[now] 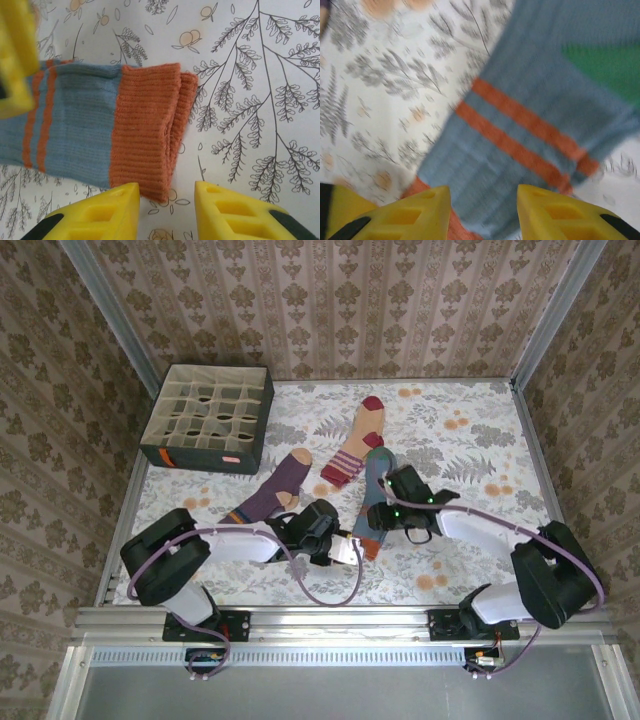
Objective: Roll the socks
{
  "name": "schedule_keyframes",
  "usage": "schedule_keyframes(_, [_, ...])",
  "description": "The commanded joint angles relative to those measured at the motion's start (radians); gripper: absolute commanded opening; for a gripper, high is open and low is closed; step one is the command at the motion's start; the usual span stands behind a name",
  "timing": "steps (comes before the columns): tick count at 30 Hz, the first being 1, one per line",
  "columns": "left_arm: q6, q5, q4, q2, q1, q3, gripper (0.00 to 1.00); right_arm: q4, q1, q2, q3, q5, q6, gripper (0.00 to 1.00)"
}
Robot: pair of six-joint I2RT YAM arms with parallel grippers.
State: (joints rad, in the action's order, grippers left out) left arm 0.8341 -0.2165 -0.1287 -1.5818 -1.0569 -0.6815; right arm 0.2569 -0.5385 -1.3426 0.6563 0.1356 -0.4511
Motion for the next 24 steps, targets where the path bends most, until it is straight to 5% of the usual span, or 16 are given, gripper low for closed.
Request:
schedule_keyframes(1, [0.047,-0.035,-0.025,-0.031,-0.009,-0.025,0.34,-0.102,-0.015,0.110,-0.094,-0.046,-0.083,0.35])
schedule_keyframes(10, [0.010,0.007,-0.099,-0.155,-0.009,-0.035,0.31,-0.107,-0.021,0.228,-0.184,-0.036,-0.011,0.33])
schedule_keyframes(16, [-0.058,0.020,-0.085,-0.188,-0.003,-0.074,0.18,-0.108,-0.038,0.215,-0.185,-0.001,0.042,0.37])
schedule_keyframes(20, [-0.093,-0.055,0.021,-0.183,0.022,-0.129,0.02,-0.125,-0.051,0.217,-0.190,0.001,0.055,0.40])
schedule_keyframes(24, [-0.127,-0.201,0.163,-0.167,0.072,-0.199,0.00,-0.141,-0.075,0.218,-0.194,0.004,0.068,0.45])
